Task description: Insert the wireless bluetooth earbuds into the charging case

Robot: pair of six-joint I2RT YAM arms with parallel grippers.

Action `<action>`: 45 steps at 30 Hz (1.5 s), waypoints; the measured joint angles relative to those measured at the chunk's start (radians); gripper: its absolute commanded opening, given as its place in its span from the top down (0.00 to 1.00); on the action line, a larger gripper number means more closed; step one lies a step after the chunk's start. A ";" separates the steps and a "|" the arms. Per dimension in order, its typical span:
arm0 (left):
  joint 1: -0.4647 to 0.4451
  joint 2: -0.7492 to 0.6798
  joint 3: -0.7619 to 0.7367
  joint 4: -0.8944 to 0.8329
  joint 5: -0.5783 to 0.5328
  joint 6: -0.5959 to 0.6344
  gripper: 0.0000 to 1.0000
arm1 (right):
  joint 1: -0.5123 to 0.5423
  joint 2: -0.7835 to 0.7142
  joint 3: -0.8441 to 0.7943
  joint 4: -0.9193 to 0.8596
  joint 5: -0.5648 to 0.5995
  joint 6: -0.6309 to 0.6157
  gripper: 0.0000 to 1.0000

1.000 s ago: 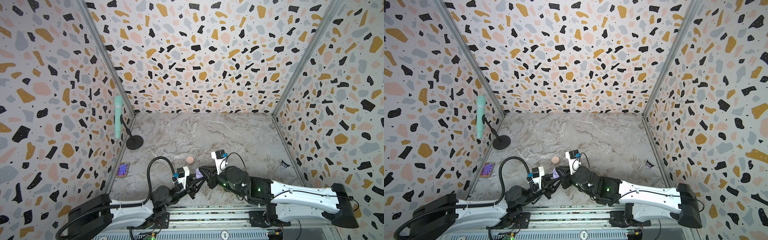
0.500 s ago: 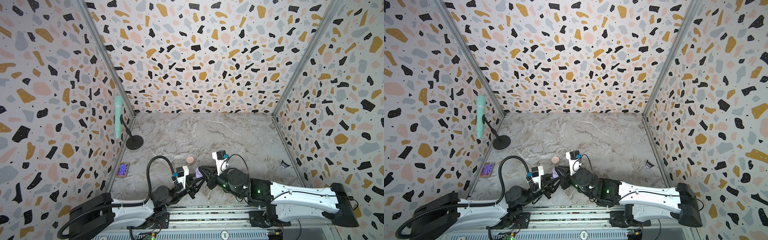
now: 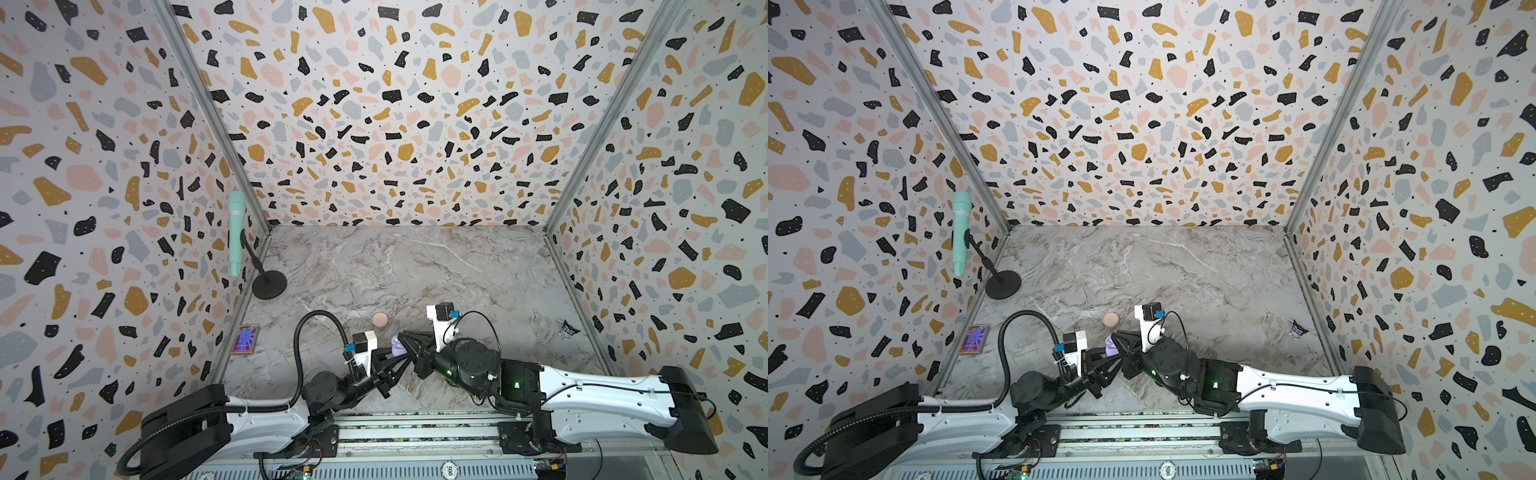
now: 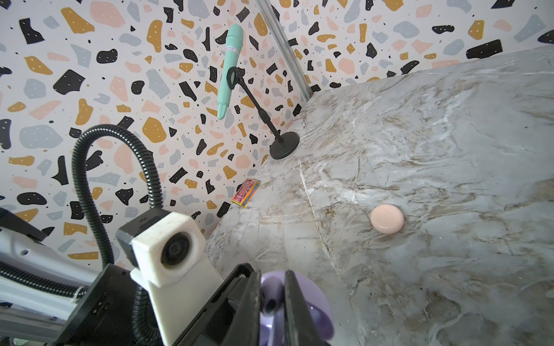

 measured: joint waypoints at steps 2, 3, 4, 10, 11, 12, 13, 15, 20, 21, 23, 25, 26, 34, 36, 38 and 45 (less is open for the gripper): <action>0.000 0.003 0.000 0.006 0.000 -0.003 1.00 | 0.003 0.000 -0.002 0.010 0.002 0.000 0.87; 0.000 0.003 0.000 0.007 0.000 -0.004 1.00 | 0.004 0.000 -0.003 0.017 0.002 0.000 0.87; 0.000 0.004 0.000 0.008 0.000 -0.005 1.00 | 0.005 0.000 -0.005 0.023 0.002 0.000 0.88; 0.000 0.005 0.000 0.018 0.000 -0.006 1.00 | 0.011 -0.006 -0.025 0.052 0.005 0.001 0.88; 0.000 0.005 0.000 0.019 0.000 -0.006 1.00 | 0.013 -0.006 -0.027 0.054 0.009 0.004 0.88; 0.000 0.005 0.000 0.021 0.000 -0.006 1.00 | 0.015 -0.008 -0.029 0.055 0.013 0.005 0.87; 0.000 0.005 0.000 0.022 0.000 -0.006 1.00 | 0.017 -0.011 -0.033 0.055 0.018 0.007 0.87; 0.000 0.004 0.000 0.022 0.000 -0.005 1.00 | 0.018 -0.022 -0.041 0.053 0.026 0.009 0.86; 0.000 0.000 0.000 0.021 0.000 0.005 1.00 | 0.019 -0.034 -0.041 0.044 0.025 0.007 0.80; 0.000 -0.001 0.000 0.020 0.001 0.010 1.00 | 0.019 -0.035 -0.040 0.039 0.025 0.006 0.78; 0.000 -0.008 0.000 0.014 0.007 0.027 1.00 | 0.019 -0.035 -0.030 0.018 0.022 -0.002 0.74; 0.000 -0.014 0.000 0.005 0.014 0.045 1.00 | 0.019 -0.035 -0.013 -0.009 0.019 -0.010 0.71; 0.000 -0.017 -0.001 0.000 0.015 0.053 1.00 | 0.019 -0.035 0.002 -0.029 0.018 -0.019 0.69; 0.000 -0.048 -0.023 -0.017 0.022 0.100 1.00 | 0.015 -0.035 0.138 -0.175 -0.037 -0.105 0.68; 0.000 -0.048 -0.026 -0.018 0.026 0.106 1.00 | 0.012 -0.033 0.172 -0.222 -0.050 -0.124 0.68; 0.000 -0.055 -0.026 -0.031 0.034 0.117 1.00 | 0.003 -0.019 0.226 -0.289 -0.066 -0.138 0.65; 0.000 -0.101 -0.026 -0.103 0.045 0.169 1.00 | -0.029 0.113 0.488 -0.575 -0.141 -0.191 0.58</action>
